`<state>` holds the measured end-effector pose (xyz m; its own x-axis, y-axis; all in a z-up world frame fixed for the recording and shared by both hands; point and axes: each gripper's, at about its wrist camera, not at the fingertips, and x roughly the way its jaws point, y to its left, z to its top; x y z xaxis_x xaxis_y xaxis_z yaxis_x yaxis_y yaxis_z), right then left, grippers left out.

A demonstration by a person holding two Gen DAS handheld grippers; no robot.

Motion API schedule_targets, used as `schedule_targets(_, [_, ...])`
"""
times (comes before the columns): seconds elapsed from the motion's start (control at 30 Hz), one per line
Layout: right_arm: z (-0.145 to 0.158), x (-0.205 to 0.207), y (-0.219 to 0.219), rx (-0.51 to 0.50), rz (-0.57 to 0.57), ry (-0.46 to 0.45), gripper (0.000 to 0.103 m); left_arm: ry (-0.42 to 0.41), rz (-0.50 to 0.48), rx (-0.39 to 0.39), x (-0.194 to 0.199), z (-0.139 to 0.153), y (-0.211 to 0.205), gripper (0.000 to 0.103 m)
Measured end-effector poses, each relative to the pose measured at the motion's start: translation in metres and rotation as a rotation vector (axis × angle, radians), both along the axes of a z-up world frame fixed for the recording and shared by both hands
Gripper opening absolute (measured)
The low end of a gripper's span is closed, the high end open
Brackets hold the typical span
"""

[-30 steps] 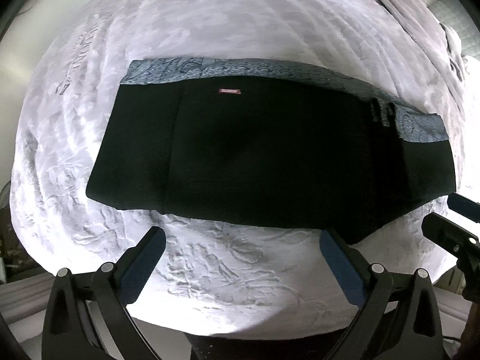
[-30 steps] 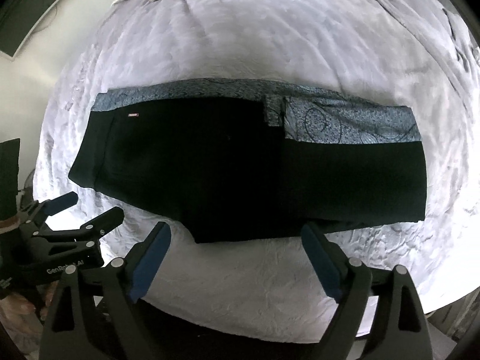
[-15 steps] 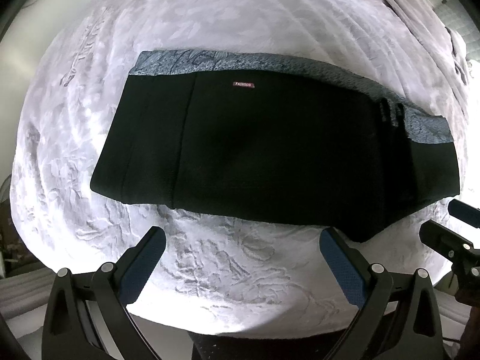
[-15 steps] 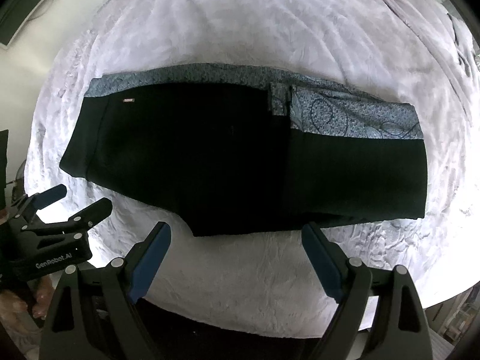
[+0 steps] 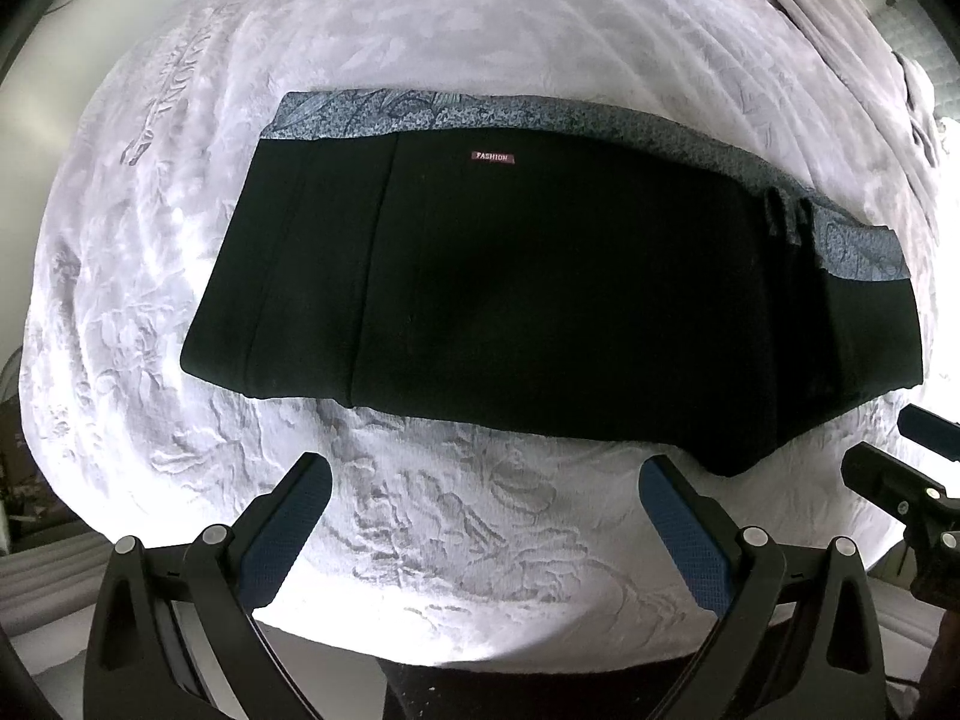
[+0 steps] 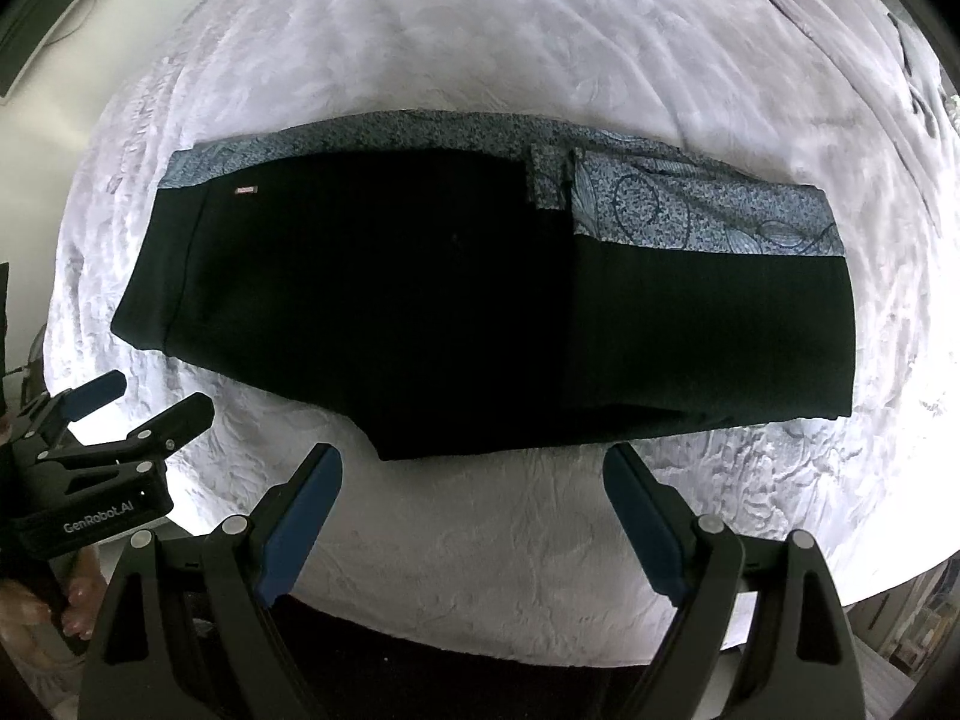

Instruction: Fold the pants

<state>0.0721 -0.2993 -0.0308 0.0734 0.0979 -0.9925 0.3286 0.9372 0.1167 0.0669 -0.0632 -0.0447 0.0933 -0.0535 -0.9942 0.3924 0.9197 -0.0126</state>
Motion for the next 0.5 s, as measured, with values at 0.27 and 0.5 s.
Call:
schedule_targets(0.27, [-0.0008,-0.0038,0.0030,0.000,0.001,0.004,0.091,0.004,0.008,0.002,-0.0033,-0.0029,0.0039,0.103])
schedule_targets(0.5, [0.0001,-0.0045,0.0087,-0.008,0.017,0.000,0.091,0.006,0.013,0.005,-0.0037,-0.0026,0.0067,0.103])
